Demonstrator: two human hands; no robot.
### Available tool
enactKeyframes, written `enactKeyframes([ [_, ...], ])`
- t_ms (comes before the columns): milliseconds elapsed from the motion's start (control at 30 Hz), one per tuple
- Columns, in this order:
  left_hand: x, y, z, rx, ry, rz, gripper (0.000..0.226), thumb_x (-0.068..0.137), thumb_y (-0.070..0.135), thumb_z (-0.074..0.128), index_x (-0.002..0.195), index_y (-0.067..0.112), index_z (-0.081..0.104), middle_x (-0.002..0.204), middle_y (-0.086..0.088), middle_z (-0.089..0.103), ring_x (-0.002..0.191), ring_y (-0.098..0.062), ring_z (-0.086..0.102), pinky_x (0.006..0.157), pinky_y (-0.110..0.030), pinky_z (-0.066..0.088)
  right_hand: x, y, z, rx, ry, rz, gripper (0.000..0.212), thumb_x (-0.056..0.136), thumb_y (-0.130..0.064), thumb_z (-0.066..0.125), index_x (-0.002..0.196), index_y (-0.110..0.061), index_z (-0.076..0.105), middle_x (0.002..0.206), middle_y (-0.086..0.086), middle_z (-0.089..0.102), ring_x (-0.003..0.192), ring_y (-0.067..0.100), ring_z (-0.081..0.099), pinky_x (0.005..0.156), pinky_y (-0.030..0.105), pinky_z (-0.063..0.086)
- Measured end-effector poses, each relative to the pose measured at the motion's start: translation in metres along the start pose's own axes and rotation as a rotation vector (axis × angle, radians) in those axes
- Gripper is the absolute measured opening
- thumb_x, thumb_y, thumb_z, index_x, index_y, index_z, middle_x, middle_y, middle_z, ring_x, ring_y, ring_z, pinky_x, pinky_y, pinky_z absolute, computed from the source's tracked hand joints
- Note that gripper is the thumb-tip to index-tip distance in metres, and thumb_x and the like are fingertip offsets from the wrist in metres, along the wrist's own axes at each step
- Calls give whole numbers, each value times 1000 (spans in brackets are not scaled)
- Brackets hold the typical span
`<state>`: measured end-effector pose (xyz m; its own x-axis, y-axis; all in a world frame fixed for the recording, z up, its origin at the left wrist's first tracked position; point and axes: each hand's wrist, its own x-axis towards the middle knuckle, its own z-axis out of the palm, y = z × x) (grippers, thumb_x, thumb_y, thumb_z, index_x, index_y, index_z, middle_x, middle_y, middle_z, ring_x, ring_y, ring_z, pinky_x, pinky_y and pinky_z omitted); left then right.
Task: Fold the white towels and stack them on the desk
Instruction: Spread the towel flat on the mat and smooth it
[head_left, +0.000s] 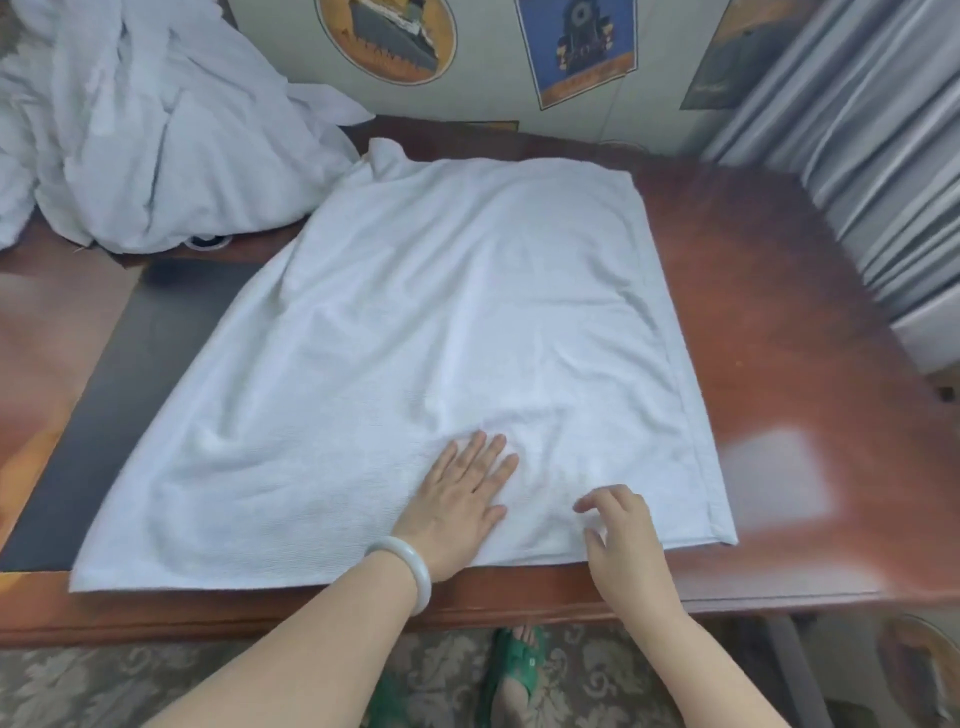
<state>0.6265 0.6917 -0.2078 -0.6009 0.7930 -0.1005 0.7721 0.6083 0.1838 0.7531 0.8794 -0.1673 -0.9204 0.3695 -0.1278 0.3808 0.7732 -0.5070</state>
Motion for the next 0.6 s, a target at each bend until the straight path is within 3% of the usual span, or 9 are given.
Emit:
enactKeyframes([
  [100,-4,-3,10,40,30,15,59,101,43,26,156,20,24,164,-2,15,152,-22,10,118,-43,12,-4,31,-13,-95,-75,-158,23,84,1,66,91,-20,65,103,-12,54,97,13,50,83,30,46],
  [233,-3,0,7,56,37,-5,59,103,44,24,157,22,19,165,0,8,152,-20,3,119,-42,9,1,37,-14,-145,-52,-300,25,77,2,73,84,-18,60,95,-10,57,86,15,52,72,29,48],
  [500,-3,-2,8,51,11,-9,59,103,45,19,158,24,12,166,2,2,152,-17,-4,120,-41,6,5,43,-15,-280,-38,-463,8,86,-12,60,82,-17,56,98,-6,55,86,18,49,74,29,44],
  [600,-2,-1,5,49,2,-16,58,103,44,22,157,24,16,165,2,5,152,-18,-1,119,-42,7,8,42,-13,-368,-31,-514,14,81,-6,64,79,-16,54,93,-2,55,79,20,48,70,30,41],
])
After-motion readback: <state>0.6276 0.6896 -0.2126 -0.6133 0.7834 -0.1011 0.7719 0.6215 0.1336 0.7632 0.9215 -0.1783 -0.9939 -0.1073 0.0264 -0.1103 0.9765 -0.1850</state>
